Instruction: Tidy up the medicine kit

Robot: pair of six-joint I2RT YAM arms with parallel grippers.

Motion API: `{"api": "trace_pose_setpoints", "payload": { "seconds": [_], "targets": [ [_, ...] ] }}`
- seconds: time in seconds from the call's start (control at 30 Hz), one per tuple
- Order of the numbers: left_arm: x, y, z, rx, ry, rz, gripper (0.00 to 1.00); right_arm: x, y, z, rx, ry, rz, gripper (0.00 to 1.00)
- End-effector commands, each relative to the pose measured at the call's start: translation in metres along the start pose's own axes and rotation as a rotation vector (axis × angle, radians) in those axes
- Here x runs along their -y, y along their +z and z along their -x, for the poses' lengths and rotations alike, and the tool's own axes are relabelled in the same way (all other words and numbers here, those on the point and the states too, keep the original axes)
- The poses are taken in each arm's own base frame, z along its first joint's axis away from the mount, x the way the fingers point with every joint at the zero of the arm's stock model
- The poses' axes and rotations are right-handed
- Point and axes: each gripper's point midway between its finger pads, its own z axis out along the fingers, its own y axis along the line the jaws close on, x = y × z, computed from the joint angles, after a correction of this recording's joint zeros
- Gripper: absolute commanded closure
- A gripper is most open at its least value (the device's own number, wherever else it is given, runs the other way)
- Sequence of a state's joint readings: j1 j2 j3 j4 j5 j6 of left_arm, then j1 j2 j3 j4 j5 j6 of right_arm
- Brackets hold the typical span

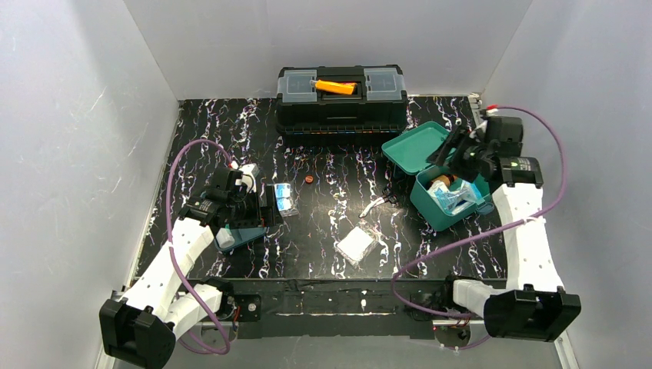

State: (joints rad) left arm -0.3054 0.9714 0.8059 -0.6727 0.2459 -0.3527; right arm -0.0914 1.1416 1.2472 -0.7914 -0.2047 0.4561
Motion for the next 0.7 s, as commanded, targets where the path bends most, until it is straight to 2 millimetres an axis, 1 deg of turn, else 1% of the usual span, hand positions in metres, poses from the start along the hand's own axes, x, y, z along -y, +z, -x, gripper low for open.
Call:
{"api": "trace_pose_setpoints", "payload": {
  "seconds": [0.0, 0.13, 0.2, 0.23, 0.27, 0.33, 0.4, 0.5, 0.57, 0.67],
  "targets": [
    [-0.003, -0.005, -0.001, 0.000, 0.000, 0.030, 0.02, -0.054, -0.016, -0.031, -0.061, -0.157, 0.167, 0.27],
    [-0.006, -0.005, -0.001, 0.001, -0.002, 0.043, 0.02, -0.077, -0.019, -0.060, -0.097, -0.186, 0.224, 0.26],
    [-0.006, -0.005, -0.001, 0.002, -0.004, 0.047, 0.02, -0.083, -0.016, -0.077, -0.126, -0.176, 0.238, 0.26],
    [-0.007, -0.005, 0.000, 0.002, -0.007, 0.052, 0.02, -0.087, -0.014, -0.089, -0.155, -0.185, 0.252, 0.26],
    [-0.007, -0.005, -0.001, 0.001, -0.006, 0.053, 0.02, -0.086, -0.011, -0.096, -0.173, -0.178, 0.244, 0.26],
    [-0.007, -0.004, -0.001, -0.002, -0.009, 0.052, 0.02, -0.091, -0.007, -0.117, -0.219, -0.196, 0.240, 0.26],
    [-0.007, -0.004, -0.001, -0.003, -0.009, 0.052, 0.02, -0.091, -0.002, -0.135, -0.251, -0.214, 0.221, 0.26],
    [-0.007, -0.004, -0.002, -0.006, -0.010, 0.051, 0.02, -0.084, 0.007, -0.160, -0.302, -0.241, 0.152, 0.25],
    [-0.007, -0.003, -0.002, -0.008, -0.010, 0.050, 0.02, -0.077, 0.012, -0.178, -0.345, -0.243, 0.107, 0.25],
    [-0.007, -0.003, -0.002, -0.011, -0.011, 0.052, 0.02, -0.062, 0.023, -0.197, -0.364, -0.221, 0.014, 0.25]
  ]
}}
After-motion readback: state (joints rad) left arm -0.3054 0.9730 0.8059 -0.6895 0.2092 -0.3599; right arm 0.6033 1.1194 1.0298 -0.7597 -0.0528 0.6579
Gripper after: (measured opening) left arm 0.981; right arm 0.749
